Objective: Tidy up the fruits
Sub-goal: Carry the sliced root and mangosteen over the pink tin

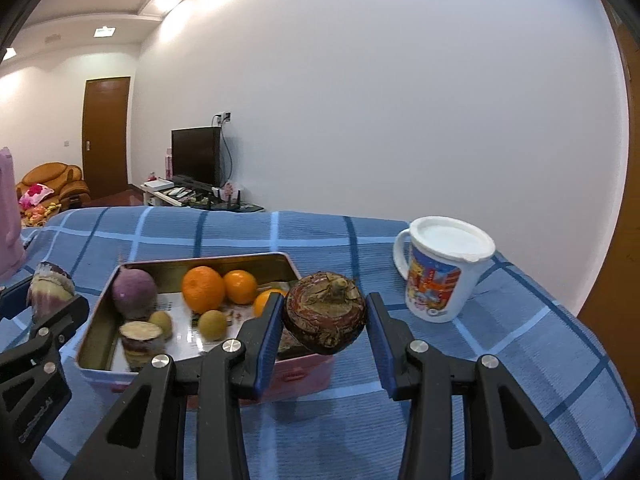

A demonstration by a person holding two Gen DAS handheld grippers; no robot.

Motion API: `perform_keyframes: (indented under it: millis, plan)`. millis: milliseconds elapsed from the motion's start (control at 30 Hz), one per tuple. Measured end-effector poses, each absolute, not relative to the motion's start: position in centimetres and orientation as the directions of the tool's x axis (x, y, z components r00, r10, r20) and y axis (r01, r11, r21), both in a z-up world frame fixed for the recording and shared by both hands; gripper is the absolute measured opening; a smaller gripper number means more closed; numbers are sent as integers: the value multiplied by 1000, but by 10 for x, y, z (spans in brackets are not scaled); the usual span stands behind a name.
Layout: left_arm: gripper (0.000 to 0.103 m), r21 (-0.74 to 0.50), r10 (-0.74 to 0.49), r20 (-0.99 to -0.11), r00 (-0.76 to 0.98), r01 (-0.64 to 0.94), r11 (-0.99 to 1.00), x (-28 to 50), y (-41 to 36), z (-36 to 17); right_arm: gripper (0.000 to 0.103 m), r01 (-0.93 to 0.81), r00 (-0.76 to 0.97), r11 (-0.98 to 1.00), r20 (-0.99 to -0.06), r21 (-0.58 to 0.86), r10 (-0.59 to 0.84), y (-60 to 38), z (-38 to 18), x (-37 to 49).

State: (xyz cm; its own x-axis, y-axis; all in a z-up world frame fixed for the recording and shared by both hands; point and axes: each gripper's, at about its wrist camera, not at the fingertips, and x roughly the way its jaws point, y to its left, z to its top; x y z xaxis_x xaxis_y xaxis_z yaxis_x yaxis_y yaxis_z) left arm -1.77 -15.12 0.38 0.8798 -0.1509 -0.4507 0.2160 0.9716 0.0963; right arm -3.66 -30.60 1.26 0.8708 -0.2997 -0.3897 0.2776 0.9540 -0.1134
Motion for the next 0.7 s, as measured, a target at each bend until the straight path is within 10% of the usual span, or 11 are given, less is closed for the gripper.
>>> perform_keyframes:
  millis: [700]
  plan:
    - [50, 52, -275, -469, 839, 337, 940, -7, -204, 4, 43, 365, 837, 924, -394, -119, -381, -345, 12, -26]
